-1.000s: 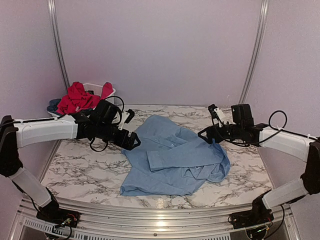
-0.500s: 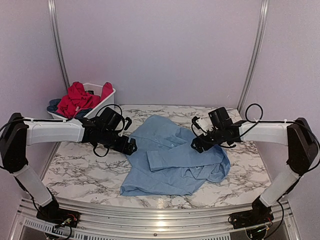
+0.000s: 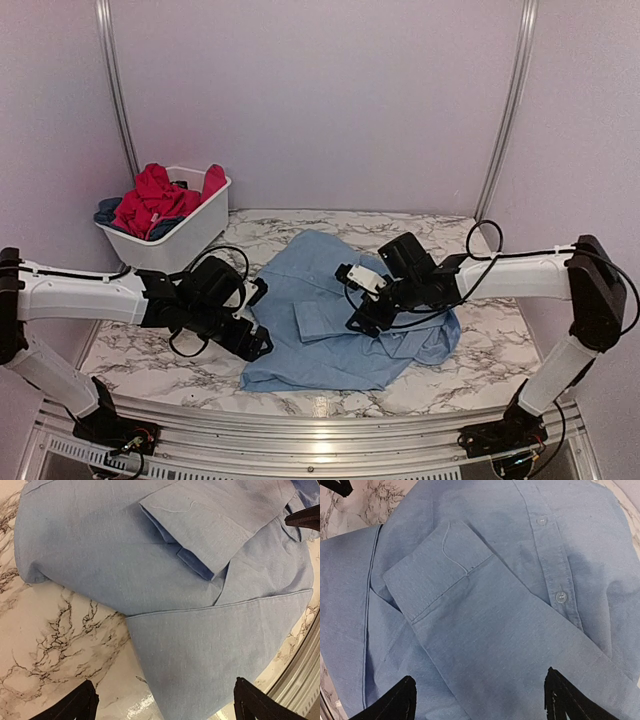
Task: Fold and stack the mixed laundry pile
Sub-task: Adjust the crumpled shirt at the center of the board.
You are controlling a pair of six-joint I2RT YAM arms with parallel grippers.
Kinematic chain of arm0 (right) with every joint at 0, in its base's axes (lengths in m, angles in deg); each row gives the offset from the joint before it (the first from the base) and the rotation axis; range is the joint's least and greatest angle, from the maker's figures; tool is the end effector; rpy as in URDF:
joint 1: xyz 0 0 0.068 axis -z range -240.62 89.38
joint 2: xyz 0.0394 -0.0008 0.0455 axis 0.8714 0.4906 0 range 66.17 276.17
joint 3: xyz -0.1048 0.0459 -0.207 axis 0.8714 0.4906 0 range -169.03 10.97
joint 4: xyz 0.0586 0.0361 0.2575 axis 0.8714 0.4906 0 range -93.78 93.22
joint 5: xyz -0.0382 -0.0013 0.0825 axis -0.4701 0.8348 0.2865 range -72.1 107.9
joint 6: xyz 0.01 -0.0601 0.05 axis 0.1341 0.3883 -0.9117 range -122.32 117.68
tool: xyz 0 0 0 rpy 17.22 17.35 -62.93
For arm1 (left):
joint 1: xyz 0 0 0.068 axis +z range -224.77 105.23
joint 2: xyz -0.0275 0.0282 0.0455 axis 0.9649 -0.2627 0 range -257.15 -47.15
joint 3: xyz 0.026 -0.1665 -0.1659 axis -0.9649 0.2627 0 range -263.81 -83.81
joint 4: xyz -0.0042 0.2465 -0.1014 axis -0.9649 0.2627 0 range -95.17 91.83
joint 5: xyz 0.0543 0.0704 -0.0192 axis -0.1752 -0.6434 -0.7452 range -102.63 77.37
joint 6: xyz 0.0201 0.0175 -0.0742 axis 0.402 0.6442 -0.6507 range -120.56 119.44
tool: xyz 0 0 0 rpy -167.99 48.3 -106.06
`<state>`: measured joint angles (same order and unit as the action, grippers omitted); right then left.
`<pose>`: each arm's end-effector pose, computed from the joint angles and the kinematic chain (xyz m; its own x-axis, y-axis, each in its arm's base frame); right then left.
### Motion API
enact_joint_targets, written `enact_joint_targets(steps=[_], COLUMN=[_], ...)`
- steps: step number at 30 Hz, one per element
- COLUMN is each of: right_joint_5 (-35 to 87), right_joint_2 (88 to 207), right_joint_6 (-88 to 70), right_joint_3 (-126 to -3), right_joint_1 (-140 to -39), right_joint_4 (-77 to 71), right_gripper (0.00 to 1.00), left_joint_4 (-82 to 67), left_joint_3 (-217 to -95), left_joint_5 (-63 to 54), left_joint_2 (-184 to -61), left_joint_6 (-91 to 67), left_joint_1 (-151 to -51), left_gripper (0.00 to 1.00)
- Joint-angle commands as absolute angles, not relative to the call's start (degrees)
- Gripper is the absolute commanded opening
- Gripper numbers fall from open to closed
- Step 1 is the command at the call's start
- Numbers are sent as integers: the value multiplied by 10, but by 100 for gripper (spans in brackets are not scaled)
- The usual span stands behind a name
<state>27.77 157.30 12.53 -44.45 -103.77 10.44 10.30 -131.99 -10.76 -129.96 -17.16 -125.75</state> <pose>0.2498 0.2500 0.1346 -0.3465 -0.6708 -0.6557 -0.8722 0.4877 -0.0381 0.2014 -0.2521 0.1363 -0.6883 0.3961 -0.6077 0.6189 0.7577 -0.2072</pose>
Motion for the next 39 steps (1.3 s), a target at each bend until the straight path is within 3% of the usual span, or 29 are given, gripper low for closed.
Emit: enact_joint_targets(steps=[1,8,10,12,14,16,21,22,26,27,29,30,31,32,39], right_joint_5=[258,185,144,117,101,95,83,66,20,2,-11,-6,22,62,242], right_joint_2=[1623,1684,1691,1687,1670,1641,1570,1560,1535,1538,1545,1543,1536,1522,1384], right_joint_6=[132,123,118,111,101,93,78,72,50,45,36,35,35,35,78], right_joint_3=[-465,-470,-475,-481,-488,-490,-492,-494,-495,-501,-518,-524,-528,-527,-485], right_joint_1=[-1047,-1047,-1047,-1044,-1036,-1021,-957,-939,-844,-829,-814,-814,-815,-819,-958], right_joint_4=[102,84,78,75,72,65,63,66,82,94,122,130,136,134,80], right_gripper=[82,77,65,47,29,19,1,0,0,12,56,68,73,77,79], left_joint_4=[125,114,97,76,60,39,6,5,-1,-1,-2,-2,-4,-8,21], left_joint_3=[-1288,-1260,-1245,-1233,-1226,-1222,-1221,-1222,-1231,-1240,-1272,-1294,-1318,-1345,-1550], left_joint_5=[-98,-80,-73,-68,-64,-64,-51,-50,-45,-37,-13,1,17,28,25], left_joint_2=[-1280,-1295,-1302,-1310,-1319,-1328,-1325,-1313,-1214,-1187,-1149,-1136,-1134,-1135,-1246], left_joint_6=[-198,-255,-267,-278,-281,-285,-285,-285,-271,-264,-247,-241,-236,-233,-193], left_joint_1=[-1271,-1277,-1277,-1277,-1277,-1276,-1271,-1270,-1268,-1268,-1270,-1271,-1272,-1272,-1273], left_gripper=[98,96,93,86,75,55,1,0,0,0,0,0,0,0,0])
